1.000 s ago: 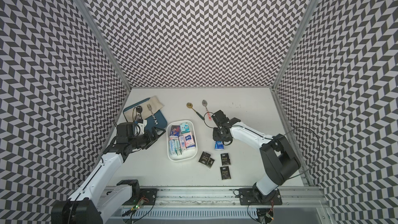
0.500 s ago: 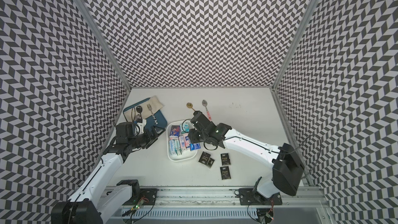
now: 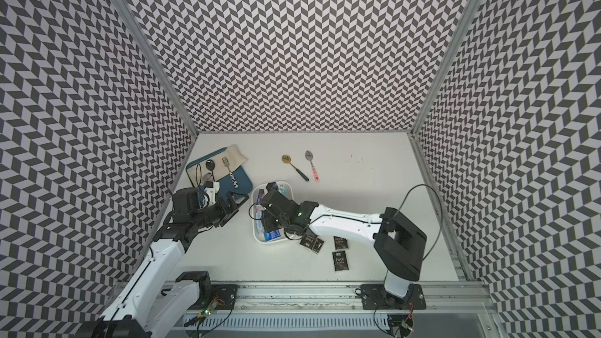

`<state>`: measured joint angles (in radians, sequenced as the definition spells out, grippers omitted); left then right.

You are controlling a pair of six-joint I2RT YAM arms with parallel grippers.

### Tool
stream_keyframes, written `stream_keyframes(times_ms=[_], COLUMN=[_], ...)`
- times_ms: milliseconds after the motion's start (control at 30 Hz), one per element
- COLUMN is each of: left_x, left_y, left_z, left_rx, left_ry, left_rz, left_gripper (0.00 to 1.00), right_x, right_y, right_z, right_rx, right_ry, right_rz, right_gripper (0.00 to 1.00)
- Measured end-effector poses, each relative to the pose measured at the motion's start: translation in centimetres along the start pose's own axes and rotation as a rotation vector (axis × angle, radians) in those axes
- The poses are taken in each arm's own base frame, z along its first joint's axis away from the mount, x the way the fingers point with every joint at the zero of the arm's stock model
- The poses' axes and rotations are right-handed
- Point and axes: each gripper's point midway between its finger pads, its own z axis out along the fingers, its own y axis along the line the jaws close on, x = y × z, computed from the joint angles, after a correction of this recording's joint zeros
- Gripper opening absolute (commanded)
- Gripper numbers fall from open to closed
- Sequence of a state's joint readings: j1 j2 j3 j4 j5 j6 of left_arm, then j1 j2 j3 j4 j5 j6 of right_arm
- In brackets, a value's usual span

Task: Put the pocket tissues into the storage box
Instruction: Place the pocket tissues in the storage box.

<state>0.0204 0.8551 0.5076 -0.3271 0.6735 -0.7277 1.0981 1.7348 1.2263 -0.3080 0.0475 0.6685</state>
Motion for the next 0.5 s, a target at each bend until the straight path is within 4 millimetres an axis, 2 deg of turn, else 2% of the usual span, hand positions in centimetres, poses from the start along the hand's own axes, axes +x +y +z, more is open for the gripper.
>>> stream_keyframes(times_ms=[300,500], left_x=[0.0,0.0], left_y=[0.0,0.1], left_z=[-0.1,-0.1], left_rx=[-0.001,-0.007], left_ry=[-0.003,-0.005], left_rz=[0.002,-0.001], left_gripper=[1.0,1.0], right_x=[-1.3,-1.1], right_y=[0.9,0.6], right_z=[2.3,3.4], right_rx=[0.023,0.062], right_ry=[0.006,0.04], right_rz=[0.014,0.018], right_gripper=[0.44,0.52])
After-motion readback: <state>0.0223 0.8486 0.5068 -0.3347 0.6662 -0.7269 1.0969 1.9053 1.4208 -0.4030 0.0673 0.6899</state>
